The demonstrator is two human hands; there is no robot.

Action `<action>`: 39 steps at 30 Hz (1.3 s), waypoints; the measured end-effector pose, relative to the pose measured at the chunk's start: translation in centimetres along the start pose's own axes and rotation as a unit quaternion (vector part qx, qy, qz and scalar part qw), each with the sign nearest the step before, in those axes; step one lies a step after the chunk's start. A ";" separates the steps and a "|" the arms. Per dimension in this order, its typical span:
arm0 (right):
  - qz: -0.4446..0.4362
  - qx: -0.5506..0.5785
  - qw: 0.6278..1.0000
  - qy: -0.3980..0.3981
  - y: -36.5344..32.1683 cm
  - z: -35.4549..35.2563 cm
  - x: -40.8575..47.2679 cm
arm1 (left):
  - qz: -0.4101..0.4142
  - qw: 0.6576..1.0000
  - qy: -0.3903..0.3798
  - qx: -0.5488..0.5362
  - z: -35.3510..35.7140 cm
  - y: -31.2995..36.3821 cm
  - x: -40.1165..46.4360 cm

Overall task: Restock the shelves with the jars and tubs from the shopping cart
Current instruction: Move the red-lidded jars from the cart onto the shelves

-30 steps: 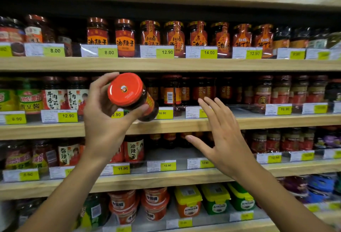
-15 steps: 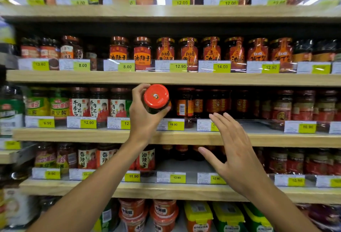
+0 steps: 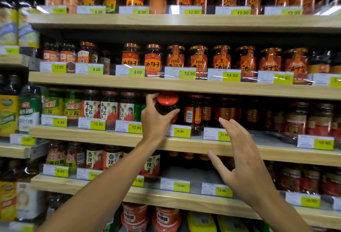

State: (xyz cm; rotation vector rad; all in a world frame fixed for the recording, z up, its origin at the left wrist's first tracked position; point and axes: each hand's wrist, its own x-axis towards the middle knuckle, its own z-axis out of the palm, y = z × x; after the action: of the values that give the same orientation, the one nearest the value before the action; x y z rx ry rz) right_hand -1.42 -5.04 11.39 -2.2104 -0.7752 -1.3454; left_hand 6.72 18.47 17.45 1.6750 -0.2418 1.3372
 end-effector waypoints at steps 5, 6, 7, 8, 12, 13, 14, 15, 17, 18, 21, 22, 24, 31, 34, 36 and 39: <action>0.004 0.003 1.000 -0.006 0.5 0.2 0.3 | -0.026 0.998 -0.015 0.052 0.4 0.9 1.1; 0.004 0.003 1.000 -0.008 0.5 0.2 0.4 | -0.031 0.997 -0.023 0.064 0.6 1.1 1.5; 0.005 0.003 1.000 -0.010 0.6 0.3 0.5 | -0.034 0.996 -0.030 0.076 0.7 1.2 1.7; 0.007 0.003 1.000 -0.013 0.6 0.3 0.7 | -0.036 0.995 -0.038 0.088 0.9 1.1 2.0; 0.015 -0.006 0.999 -0.031 0.6 0.7 1.2 | -0.061 0.987 -0.076 0.128 1.6 0.5 2.9; 0.016 -0.008 0.999 -0.037 0.7 0.8 1.2 | -0.067 0.985 -0.085 0.131 1.6 0.5 2.8; 0.019 -0.009 0.999 -0.041 0.7 0.9 1.2 | -0.069 0.984 -0.099 0.134 1.4 0.9 2.7; 0.023 -0.009 0.999 -0.045 0.7 0.9 1.2 | -0.067 0.982 -0.117 0.135 1.2 1.4 2.4; 0.031 -0.006 0.998 -0.052 0.8 0.6 1.1 | -0.057 0.977 -0.155 0.137 0.2 1.8 1.5; 0.033 -0.005 0.998 -0.054 0.8 0.5 1.0 | -0.045 0.976 -0.164 0.136 -0.7 2.0 0.9; 0.036 -0.009 0.997 -0.067 0.8 -0.4 0.6 | 0.024 0.975 -0.172 0.137 -3.8 2.2 -1.4; 0.036 -0.014 0.996 -0.075 0.8 -0.7 0.4 | 0.058 0.972 -0.183 0.136 -4.6 2.2 -2.2; 0.033 -0.029 0.995 -0.093 0.9 -1.5 -0.2 | 0.135 0.957 -0.217 0.139 -6.0 2.2 -3.7; 0.059 -0.117 0.978 -0.162 1.3 -5.2 -4.6 | 0.273 0.870 -0.383 0.146 -5.4 3.2 -8.8; 0.105 -0.140 0.966 -0.190 1.4 -7.5 -7.5 | 0.286 0.843 -0.436 0.128 -3.3 3.6 -11.6; 0.137 -0.161 0.955 -0.206 1.5 -9.2 -9.6 | 0.293 0.825 -0.473 0.102 -1.5 4.0 -13.8; 0.182 -0.198 0.936 -0.228 1.9 -12.1 -13.1 | 0.300 0.798 -0.519 0.056 1.7 5.1 -17.1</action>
State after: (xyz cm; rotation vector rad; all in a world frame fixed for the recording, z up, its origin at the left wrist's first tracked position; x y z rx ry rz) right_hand -12.96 -17.05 4.69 -2.8647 -0.2119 -0.8677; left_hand -2.06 7.94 5.87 2.4100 -1.4550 0.6652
